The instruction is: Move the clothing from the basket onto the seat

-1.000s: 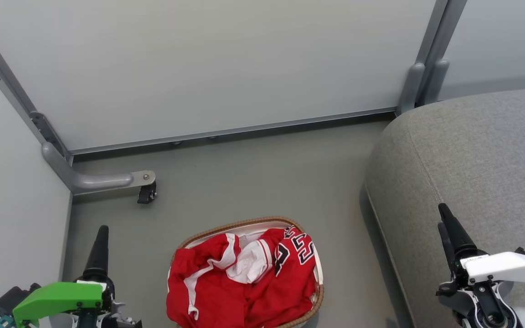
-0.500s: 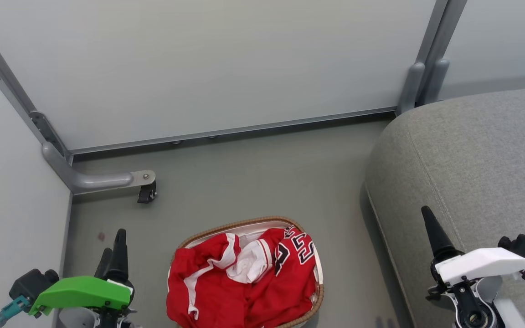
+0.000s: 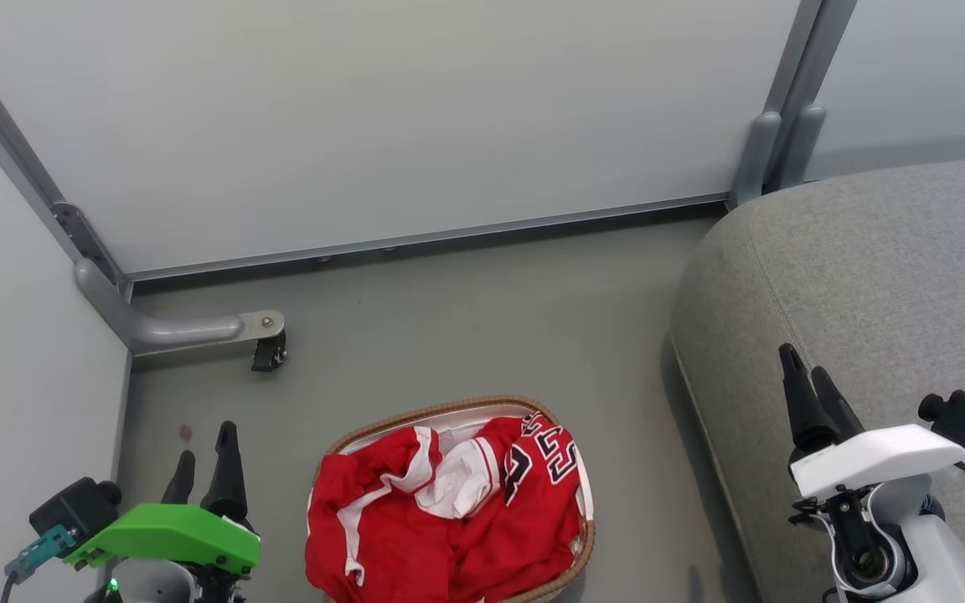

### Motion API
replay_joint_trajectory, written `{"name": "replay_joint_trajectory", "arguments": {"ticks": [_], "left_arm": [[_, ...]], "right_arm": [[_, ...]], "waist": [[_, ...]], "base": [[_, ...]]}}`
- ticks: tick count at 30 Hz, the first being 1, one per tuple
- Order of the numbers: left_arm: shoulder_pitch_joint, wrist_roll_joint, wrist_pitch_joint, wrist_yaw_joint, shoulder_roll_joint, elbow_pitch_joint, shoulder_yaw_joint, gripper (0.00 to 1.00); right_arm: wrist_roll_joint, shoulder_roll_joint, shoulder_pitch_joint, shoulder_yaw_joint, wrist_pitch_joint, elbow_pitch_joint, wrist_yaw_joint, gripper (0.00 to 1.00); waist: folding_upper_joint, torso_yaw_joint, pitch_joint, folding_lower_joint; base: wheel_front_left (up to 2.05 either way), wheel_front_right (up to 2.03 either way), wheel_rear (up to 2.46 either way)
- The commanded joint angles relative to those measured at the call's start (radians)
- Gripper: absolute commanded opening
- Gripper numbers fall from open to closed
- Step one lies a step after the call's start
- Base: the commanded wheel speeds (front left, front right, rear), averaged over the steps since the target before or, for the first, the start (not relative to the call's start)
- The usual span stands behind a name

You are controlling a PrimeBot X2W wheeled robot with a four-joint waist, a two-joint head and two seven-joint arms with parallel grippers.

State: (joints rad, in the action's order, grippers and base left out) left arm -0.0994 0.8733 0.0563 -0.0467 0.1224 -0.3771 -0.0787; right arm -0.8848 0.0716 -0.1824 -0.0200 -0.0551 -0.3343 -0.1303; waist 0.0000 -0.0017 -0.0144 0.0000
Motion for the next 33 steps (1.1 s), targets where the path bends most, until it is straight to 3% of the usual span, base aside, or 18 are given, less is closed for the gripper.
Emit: {"name": "replay_joint_trajectory", "arguments": {"ticks": [1, 24, 33], "left_arm": [[-0.032, -0.040, 0.012, 0.011, 0.017, 0.017, -0.008, 1.00], [-0.007, -0.310, 0.082, 0.058, 0.031, 0.008, -0.071, 1.00], [-0.011, -0.396, 0.105, 0.057, 0.027, 0.045, -0.062, 1.00]], "right_arm": [[0.047, 0.000, -0.032, -0.005, -0.013, 0.023, -0.001, 1.00], [0.389, -0.007, -0.042, 0.042, -0.083, -0.064, -0.001, 1.00], [0.491, -0.012, -0.049, 0.034, -0.106, -0.023, -0.001, 1.00]], "waist": [[0.0000, 0.000, -0.001, 0.0000], [0.0000, -0.009, -0.005, 0.0000], [0.0000, -0.013, -0.008, 0.0000]], "base": [[0.00, 0.00, 0.00], [0.00, 0.00, 0.00], [0.00, 0.00, 0.00]]}}
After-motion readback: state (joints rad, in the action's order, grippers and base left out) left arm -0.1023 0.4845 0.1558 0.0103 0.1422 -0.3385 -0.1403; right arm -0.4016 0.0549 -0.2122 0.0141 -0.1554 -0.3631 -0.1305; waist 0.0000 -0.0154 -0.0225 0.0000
